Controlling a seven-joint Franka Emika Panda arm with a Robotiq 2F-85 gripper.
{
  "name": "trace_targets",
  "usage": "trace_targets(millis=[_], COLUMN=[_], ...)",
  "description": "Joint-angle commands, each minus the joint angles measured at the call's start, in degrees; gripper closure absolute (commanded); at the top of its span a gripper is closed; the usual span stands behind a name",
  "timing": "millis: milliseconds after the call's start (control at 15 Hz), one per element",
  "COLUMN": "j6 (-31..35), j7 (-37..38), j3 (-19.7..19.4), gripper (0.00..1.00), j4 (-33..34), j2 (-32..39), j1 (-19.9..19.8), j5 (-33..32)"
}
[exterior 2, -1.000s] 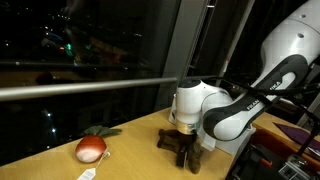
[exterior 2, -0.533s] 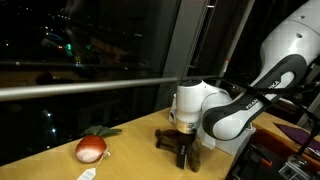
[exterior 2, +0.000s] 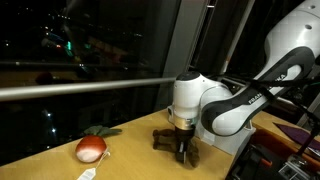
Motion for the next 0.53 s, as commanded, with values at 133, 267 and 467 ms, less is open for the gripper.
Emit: trace_targets(millis=[133,267,467], j6=[-12.8,-18.14,-24.56], j7=[2.94,4.12,5.41], j3=[-0.61,-0.18,0.28], gripper=[1.0,1.0,1.0], j4=[0.24,0.82,-1.56], j2=[-9.78,-13.33,-21.31], j1=[4.17,4.56,3.11], j5=[-2.65,-4.08,-6.41])
